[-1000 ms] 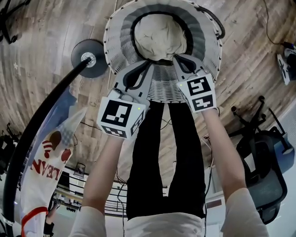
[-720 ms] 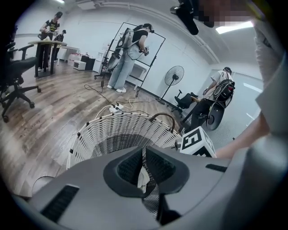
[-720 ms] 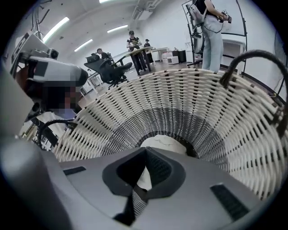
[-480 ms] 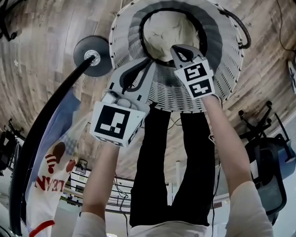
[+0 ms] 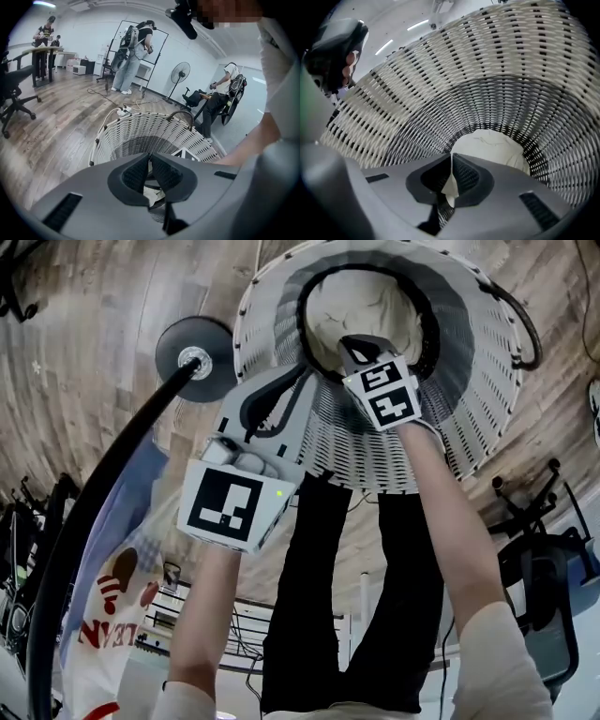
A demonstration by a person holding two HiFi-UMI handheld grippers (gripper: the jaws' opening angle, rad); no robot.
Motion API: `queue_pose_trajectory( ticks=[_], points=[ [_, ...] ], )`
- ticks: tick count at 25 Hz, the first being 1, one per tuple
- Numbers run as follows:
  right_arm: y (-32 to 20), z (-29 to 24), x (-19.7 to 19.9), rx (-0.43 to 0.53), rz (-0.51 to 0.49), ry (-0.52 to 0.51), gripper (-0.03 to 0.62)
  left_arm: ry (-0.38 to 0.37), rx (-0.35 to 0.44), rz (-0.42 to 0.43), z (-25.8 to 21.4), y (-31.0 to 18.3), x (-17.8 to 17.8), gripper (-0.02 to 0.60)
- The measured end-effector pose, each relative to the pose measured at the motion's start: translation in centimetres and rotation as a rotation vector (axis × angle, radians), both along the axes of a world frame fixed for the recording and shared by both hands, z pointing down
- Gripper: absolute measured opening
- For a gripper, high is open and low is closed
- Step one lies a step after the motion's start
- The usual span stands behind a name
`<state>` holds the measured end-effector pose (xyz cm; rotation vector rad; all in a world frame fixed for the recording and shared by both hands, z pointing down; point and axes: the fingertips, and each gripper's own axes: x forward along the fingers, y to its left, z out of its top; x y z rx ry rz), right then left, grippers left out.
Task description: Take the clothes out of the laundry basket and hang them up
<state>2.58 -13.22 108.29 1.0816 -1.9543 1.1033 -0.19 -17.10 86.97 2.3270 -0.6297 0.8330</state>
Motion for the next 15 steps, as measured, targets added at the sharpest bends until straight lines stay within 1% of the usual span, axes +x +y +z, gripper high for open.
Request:
queue_pose_trajectory(
  ticks=[3,6,8,15],
  points=[
    [-0.3,1.6,-1.5,-0.028,-0.012,-0.022,0.028,0.029,-0.018,-0.020,0.1,-0.7,-0.3,0.038],
    [-0.3,3.3,-2.7,-0.053,-0.024,-0.041,0.048,0.029,-0.029,-0.028,0.4,-1.1,-0.6,0.038],
    [-0.2,4.4,-3.3,-0.063,-0.032,-0.042,0.049,0.034,-0.037,-0.032,0.4,-1.2,-0.8,0.038],
    [0.2,7.9,-3.9,-0.112,-0.004,-0.042,0.060,0.039,-0.057,-0.038,0.3,-1.3,-1.0,0.038]
  ],
)
